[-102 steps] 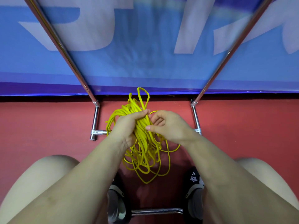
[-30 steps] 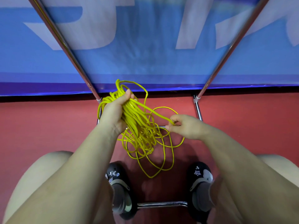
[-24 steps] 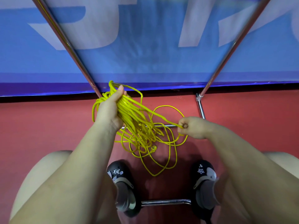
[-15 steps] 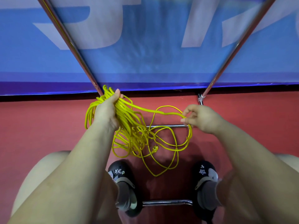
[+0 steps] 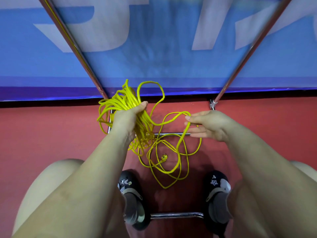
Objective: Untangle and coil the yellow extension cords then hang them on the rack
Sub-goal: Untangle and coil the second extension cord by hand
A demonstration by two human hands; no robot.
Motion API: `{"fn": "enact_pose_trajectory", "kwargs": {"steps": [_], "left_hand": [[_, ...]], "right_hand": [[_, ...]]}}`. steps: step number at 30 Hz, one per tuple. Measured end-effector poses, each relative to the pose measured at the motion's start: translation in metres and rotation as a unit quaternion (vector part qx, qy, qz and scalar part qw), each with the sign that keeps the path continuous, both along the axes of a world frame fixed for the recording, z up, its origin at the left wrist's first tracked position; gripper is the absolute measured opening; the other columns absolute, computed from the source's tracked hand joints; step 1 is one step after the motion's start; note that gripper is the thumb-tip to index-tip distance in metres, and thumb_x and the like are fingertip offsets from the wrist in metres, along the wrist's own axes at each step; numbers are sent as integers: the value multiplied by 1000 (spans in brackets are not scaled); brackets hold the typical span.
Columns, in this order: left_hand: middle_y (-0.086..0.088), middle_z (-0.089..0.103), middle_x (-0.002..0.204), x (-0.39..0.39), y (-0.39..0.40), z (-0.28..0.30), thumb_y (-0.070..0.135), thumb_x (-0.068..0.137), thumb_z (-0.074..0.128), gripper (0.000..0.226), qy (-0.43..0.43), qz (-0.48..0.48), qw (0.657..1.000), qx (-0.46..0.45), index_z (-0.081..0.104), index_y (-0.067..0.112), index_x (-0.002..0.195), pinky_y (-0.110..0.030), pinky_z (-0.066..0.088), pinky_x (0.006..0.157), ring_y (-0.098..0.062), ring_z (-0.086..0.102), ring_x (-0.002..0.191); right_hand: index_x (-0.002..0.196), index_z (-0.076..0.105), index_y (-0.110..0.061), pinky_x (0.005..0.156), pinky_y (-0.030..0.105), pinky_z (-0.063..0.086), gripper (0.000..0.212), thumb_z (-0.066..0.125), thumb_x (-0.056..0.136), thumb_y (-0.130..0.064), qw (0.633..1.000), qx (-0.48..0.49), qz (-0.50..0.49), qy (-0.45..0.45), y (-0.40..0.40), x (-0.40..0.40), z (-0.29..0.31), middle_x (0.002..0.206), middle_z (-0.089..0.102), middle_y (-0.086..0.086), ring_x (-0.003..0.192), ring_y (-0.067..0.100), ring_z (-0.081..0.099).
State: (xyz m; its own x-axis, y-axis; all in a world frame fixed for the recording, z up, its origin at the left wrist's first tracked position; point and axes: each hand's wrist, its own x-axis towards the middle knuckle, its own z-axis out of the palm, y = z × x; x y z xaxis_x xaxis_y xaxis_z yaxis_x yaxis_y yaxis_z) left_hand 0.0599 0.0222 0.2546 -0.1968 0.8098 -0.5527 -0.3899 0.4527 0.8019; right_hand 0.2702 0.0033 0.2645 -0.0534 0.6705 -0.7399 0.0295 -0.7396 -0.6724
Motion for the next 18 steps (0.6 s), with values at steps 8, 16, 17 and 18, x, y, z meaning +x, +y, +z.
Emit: {"fn": "enact_pose_trajectory", "kwargs": {"steps": [8,16,17,18], "left_hand": [[-4,68,57,26,-11,-7,1,77,72,6,11,-89,996,-23,66,4,79,-31,56,49,-15,66,49],[-7,72,67,43,-21,-12,4,78,72,7,35,-180,983,-5,69,8,74,-28,57,56,-18,69,59],[-6,72,68,43,-22,-11,4,78,72,6,37,-184,982,-1,69,8,75,-27,56,55,-18,69,59],[-6,72,69,44,-22,-11,5,78,72,5,39,-190,981,3,69,8,76,-27,56,56,-18,69,60]], "right_hand": [[82,57,-10,53,23,56,10,55,92,-12,981,13,-138,138,9,-13,8,78,60,1,52,9,67],[81,56,-7,55,28,56,12,54,93,-9,950,-6,-266,166,13,-12,7,78,59,7,58,15,68],[81,56,-7,61,30,57,12,53,93,-9,950,-9,-269,162,13,-11,7,79,59,7,70,17,67],[81,55,-6,69,32,56,12,52,93,-8,949,-11,-272,157,13,-11,8,81,59,8,81,18,65]]}}
